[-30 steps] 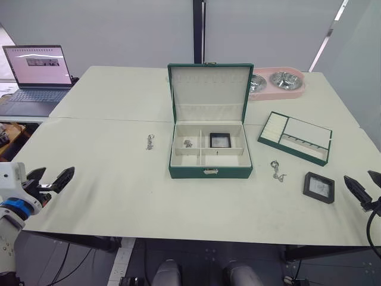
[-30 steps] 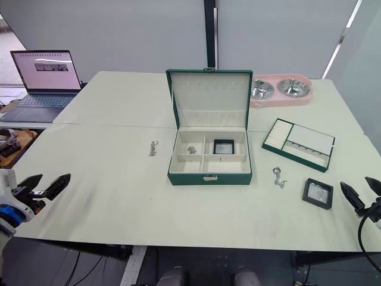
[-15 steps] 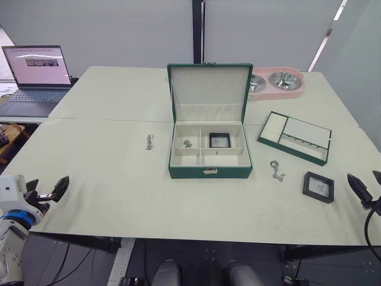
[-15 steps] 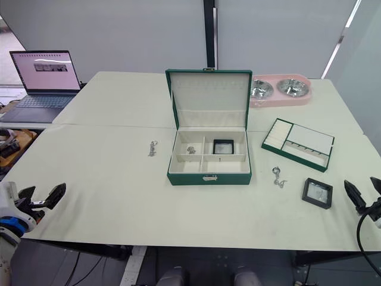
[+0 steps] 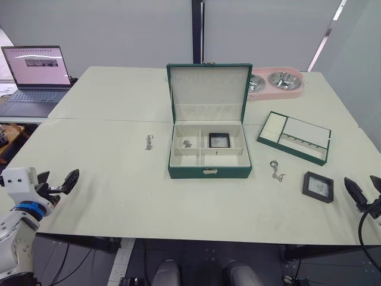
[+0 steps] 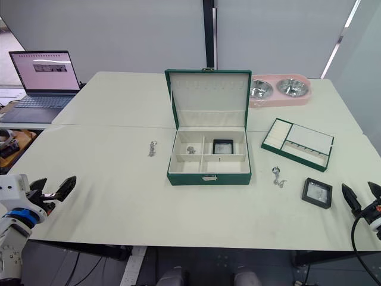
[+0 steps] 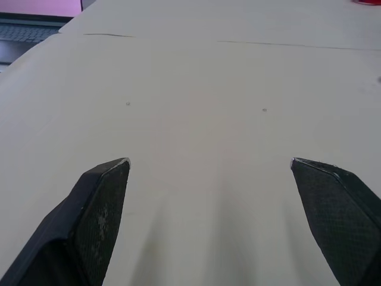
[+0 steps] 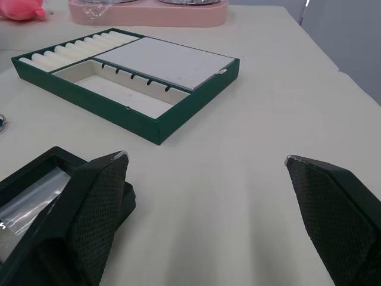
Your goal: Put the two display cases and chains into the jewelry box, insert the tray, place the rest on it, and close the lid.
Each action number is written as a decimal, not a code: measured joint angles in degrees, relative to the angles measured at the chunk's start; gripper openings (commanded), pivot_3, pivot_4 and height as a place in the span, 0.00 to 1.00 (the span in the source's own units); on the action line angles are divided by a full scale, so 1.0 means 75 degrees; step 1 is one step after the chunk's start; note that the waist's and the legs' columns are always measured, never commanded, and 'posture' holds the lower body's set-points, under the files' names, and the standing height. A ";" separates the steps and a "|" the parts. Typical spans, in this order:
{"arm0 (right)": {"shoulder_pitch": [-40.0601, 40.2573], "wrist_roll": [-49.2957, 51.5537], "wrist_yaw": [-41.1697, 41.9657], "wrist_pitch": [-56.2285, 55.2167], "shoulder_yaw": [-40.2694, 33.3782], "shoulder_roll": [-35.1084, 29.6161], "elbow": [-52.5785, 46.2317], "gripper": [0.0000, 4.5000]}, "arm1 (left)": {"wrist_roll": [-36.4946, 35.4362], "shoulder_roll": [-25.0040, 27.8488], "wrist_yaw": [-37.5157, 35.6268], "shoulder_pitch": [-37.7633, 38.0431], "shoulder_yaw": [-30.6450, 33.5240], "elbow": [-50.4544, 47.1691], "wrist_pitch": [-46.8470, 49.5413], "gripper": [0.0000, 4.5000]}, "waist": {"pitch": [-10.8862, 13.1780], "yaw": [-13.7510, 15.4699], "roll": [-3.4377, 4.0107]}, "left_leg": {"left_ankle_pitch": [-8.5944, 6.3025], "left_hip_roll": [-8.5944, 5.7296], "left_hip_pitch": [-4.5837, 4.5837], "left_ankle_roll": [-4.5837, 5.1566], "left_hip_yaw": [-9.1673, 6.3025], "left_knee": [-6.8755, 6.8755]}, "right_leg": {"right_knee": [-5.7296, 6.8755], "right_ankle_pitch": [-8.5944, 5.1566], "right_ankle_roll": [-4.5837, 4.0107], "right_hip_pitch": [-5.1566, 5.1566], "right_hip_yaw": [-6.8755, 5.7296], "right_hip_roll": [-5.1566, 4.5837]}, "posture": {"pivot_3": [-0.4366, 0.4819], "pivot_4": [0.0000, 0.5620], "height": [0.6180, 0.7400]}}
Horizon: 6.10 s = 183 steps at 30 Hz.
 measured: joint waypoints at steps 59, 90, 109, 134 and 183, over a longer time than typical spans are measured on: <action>-0.0522 0.0850 0.0674 0.2680 0.3486 0.0151 -0.5847 1.00 | 0.1616 -0.2802 0.2992 -0.3491 -0.3009 0.0614 0.0939 1.00 | -0.0002 0.0040 -0.0008 | 0.0002 -0.0009 -0.0016 -0.0002 -0.0024 0.0015 | 0.0005 0.0001 0.0001 -0.0001 -0.0016 0.0002 | 0.48 0.27 1.00; -0.0537 0.0829 0.0660 0.2682 0.3507 0.0187 -0.5807 1.00 | 0.2111 -0.2957 0.3166 -0.4369 -0.3028 0.2217 -0.0007 1.00 | -0.0004 0.0040 -0.0008 | 0.0002 -0.0010 -0.0013 -0.0003 -0.0022 0.0016 | 0.0013 0.0001 0.0001 -0.0001 -0.0015 0.0002 | 0.48 0.27 1.00; -0.0614 0.0779 0.0609 0.2692 0.3511 0.0189 -0.5804 1.00 | 0.2377 -0.3030 0.3159 -0.4797 -0.3196 0.2548 0.0357 1.00 | -0.0006 0.0049 -0.0005 | 0.0002 -0.0013 -0.0013 -0.0003 -0.0022 0.0017 | 0.0012 0.0001 0.0001 0.0000 -0.0015 0.0000 | 0.48 0.27 1.00; -0.0646 0.0771 0.0631 0.2694 0.3511 0.0189 -0.5672 1.00 | 0.2394 -0.3130 0.3119 -0.4989 -0.3168 0.2707 0.0476 0.00 | -0.0009 0.0073 -0.0005 | 0.0003 -0.0018 -0.0013 -0.0003 -0.0023 0.0017 | 0.0012 0.0001 0.0001 0.0002 -0.0017 -0.0004 | 0.48 0.27 1.00; 0.0034 0.1450 -0.0005 0.3311 0.2807 -0.0059 -0.6969 1.00 | -0.0159 -0.0250 -0.2385 -0.4146 -0.5037 -0.1991 0.3036 0.00 | 0.0001 0.0017 -0.0013 | 0.0002 -0.0002 -0.0021 -0.0002 -0.0021 0.0011 | 0.0007 0.0000 0.0001 -0.0014 -0.0009 0.0014 | 0.48 0.27 1.00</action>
